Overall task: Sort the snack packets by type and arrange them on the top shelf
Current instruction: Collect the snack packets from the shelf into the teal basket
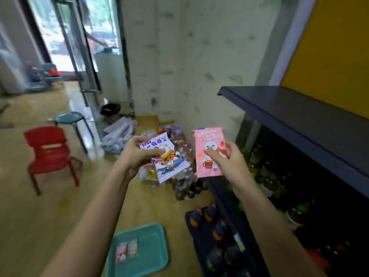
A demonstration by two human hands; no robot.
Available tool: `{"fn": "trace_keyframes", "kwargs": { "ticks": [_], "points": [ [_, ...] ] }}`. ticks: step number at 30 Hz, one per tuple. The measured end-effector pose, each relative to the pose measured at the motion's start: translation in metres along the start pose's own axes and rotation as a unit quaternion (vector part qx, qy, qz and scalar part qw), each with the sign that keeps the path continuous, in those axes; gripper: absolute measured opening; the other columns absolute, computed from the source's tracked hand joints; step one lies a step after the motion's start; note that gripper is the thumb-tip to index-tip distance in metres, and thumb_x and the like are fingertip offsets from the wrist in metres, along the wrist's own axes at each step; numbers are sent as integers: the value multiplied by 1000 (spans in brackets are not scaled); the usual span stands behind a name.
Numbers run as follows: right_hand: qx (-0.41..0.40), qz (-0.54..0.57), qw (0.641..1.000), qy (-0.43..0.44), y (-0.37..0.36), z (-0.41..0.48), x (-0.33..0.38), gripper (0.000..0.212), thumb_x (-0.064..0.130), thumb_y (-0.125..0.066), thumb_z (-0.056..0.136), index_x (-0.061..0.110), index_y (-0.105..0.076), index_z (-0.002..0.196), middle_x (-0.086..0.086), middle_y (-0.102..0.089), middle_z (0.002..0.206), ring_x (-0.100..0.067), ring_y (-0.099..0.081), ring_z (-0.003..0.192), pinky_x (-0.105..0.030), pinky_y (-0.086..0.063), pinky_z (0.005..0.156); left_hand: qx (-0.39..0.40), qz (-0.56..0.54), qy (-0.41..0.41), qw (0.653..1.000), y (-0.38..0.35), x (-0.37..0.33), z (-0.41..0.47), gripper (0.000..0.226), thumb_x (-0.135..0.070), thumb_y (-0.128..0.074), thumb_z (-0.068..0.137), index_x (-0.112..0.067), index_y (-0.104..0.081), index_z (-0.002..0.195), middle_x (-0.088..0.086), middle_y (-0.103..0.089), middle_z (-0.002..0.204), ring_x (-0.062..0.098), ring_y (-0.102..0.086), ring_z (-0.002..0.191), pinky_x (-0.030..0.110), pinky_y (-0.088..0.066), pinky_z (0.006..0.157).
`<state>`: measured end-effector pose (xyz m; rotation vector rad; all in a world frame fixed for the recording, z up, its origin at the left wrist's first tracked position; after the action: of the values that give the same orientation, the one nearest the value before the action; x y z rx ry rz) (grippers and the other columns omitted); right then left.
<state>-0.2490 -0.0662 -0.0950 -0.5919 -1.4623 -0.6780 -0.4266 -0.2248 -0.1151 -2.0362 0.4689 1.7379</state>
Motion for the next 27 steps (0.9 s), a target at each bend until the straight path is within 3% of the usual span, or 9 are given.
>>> {"fn": "trace_keyframes", "kwargs": {
  "ticks": [3,5,7,10,12,16,22,27],
  "points": [
    [69,-15,997,-29,-82,11,-44,29,14,-68,83,16,-49,104,-5,-66,103,-21,-67,89,-32,-56,76,-57,10,42,997,88,37,4,41,10,-75,66,-10,-49,90,8,-63,82,17,-63,56,31,-54,60],
    [111,-14,992,-54,-132,14,-75,28,10,-67,83,15,-48,103,-2,-64,98,-17,-65,83,-26,-56,70,-80,17,70,994,139,64,8,40,11,-74,67,-11,-50,89,9,-63,84,14,-64,54,28,-54,55],
    [134,-22,987,-83,-176,17,-112,23,9,-67,83,17,-51,98,-3,-64,98,-18,-65,84,-29,-55,72,-108,23,93,990,183,90,13,40,11,-73,69,-11,-50,94,9,-64,83,10,-64,50,21,-53,48],
    [142,-34,981,-125,-233,23,-165,21,8,-65,84,25,-52,85,2,-64,91,-7,-64,75,-23,-54,66,-152,26,130,980,236,128,26,48,6,-75,70,-4,-46,107,11,-65,88,16,-64,59,22,-54,48],
    [142,-46,976,-158,-264,27,-200,18,9,-62,87,23,-51,86,5,-63,88,1,-64,65,-19,-50,59,-159,23,159,974,264,156,39,37,3,-76,70,-1,-52,99,9,-68,81,14,-66,55,22,-55,49],
    [136,-44,965,-222,-307,37,-271,20,10,-62,87,16,-51,102,-5,-65,97,-12,-64,76,-28,-54,66,-179,4,208,961,300,221,70,18,-2,-75,73,-3,-57,75,-2,-68,53,7,-64,45,18,-52,45],
    [118,-40,952,-279,-343,53,-401,23,9,-56,90,12,-46,111,-4,-63,101,-13,-63,79,-15,-54,55,-193,0,256,947,323,355,119,13,-10,-71,80,-6,-62,72,-1,-70,56,6,-63,43,16,-50,42],
    [108,-58,946,-299,-360,64,-566,24,3,-51,91,9,-48,115,0,-65,95,-10,-64,73,-21,-53,55,-180,16,265,947,336,514,163,13,-12,-66,85,-8,-62,73,1,-71,65,6,-64,43,16,-51,43]
  ]
}}
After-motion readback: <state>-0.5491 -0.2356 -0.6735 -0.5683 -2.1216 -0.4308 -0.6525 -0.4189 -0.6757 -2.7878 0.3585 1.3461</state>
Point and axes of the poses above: each hand's wrist, its own z-axis towards the middle knuckle, its own y-axis out of the back of the hand, x = y × z, the point moved 3 cm from there along z, towards the middle knuckle
